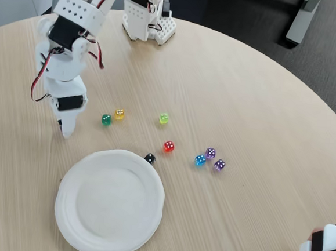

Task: Pick a purple dice and put it in the plate.

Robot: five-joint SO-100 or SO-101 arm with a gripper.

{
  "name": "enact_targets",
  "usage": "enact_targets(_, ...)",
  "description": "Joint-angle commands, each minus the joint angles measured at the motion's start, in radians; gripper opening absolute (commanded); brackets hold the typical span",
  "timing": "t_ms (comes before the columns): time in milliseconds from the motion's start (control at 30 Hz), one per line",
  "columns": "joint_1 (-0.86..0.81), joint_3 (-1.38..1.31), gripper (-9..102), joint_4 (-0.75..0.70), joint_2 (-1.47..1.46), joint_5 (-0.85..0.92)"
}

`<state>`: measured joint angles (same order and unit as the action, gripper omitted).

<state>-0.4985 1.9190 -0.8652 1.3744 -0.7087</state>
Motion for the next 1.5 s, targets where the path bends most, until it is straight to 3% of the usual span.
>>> enact_targets(0,-0.009,-0.003,3,-0.012,0.014,-0.011)
enact_targets(333,0.005,-0.011,0,-0.012,0.026,-0.04)
enact_targets(533,0.025,-0.018,0,-0.012,0.227,-0.044)
enact_targets(900,0.284,-0.002,0,-0.074,0.508,-0.132)
enact_targets(1267,0.724,-0.002,0,-0.138,0.578,-0.216)
enact_targets(1467,0.756,0.052,0,-0.092,0.583,-0.11)
